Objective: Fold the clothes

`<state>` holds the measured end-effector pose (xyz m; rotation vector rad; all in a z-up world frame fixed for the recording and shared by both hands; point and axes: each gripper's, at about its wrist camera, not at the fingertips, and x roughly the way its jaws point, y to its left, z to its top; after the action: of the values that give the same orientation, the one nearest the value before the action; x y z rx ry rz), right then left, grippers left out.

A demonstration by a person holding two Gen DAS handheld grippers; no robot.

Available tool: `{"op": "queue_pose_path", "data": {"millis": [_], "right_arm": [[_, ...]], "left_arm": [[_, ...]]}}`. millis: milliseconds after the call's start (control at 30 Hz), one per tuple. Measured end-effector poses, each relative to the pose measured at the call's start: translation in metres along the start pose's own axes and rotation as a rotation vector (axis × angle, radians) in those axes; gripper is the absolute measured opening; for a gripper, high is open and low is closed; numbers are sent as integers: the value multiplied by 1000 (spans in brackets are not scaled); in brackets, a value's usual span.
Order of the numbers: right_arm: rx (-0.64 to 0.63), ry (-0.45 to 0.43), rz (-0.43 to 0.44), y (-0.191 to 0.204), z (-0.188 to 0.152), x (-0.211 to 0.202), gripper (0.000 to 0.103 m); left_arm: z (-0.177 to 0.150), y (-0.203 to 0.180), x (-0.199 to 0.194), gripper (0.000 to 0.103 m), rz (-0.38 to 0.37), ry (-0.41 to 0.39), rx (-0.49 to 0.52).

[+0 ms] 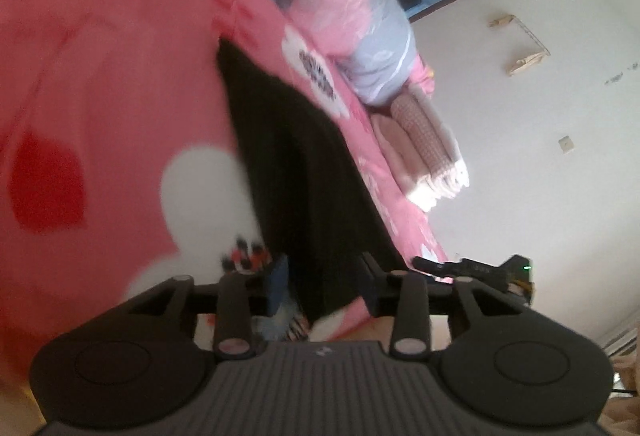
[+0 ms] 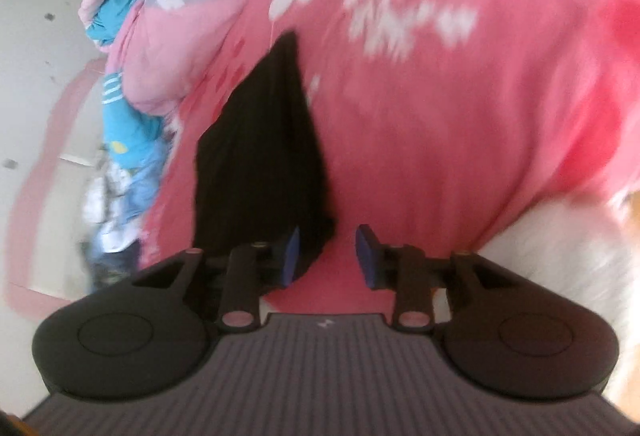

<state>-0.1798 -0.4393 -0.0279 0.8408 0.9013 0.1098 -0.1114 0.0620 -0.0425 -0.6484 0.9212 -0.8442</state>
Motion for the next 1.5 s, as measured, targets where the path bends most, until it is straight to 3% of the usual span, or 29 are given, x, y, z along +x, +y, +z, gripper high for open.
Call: {"op": "queue_pose_path", "data": {"millis": [100, 267, 400, 500, 633, 733, 800, 867, 933, 967, 1000, 1233, 1367, 1433, 1467, 1500], "right_arm": [[-115, -52, -40, 23, 11, -3, 32], [-385, -60, 4, 89, 31, 32, 32], [-627, 29, 78, 160, 48, 97, 33], [-747, 130, 82, 209, 61, 158, 36], [-844, 228, 7, 260, 72, 233, 38], [-915, 283, -80, 280, 66, 276, 39], [-982, 296, -148, 288, 58, 296, 39], [-1013, 324, -199, 286, 53, 310, 37], [-1045, 319, -239, 286, 50, 318, 27], [-1061, 302, -256, 286, 49, 320, 10], [-1073, 271, -268, 286, 49, 318, 3], [-1104, 106, -301, 290, 47, 309, 2], [-1098, 116, -277, 289, 45, 321, 2], [-1058, 80, -255, 289, 52, 315, 4], [-1027, 76, -247, 289, 58, 311, 9], [-984, 70, -227, 288, 64, 302, 20]], "left_arm": [[7, -6, 12, 41, 29, -8, 40], [-12, -20, 62, 39, 101, 110, 147], [-27, -14, 65, 37, 82, 100, 121], [-33, -9, 62, 35, 51, 90, 92], [-41, -8, 66, 33, 27, 113, 107], [-45, -8, 72, 23, 23, 134, 126], [-46, -3, 76, 10, 20, 143, 105], [-47, 3, 77, 5, 9, 142, 76], [-49, 7, 78, 4, -3, 138, 68], [-49, 7, 78, 3, -9, 135, 71], [-50, 8, 78, 3, -15, 134, 76], [-52, 6, 81, 2, -48, 164, 99], [-51, 9, 81, 3, -59, 163, 86], [-51, 8, 80, 3, -60, 162, 92], [-51, 8, 80, 3, -61, 162, 94], [-51, 8, 80, 4, -62, 161, 95]]}}
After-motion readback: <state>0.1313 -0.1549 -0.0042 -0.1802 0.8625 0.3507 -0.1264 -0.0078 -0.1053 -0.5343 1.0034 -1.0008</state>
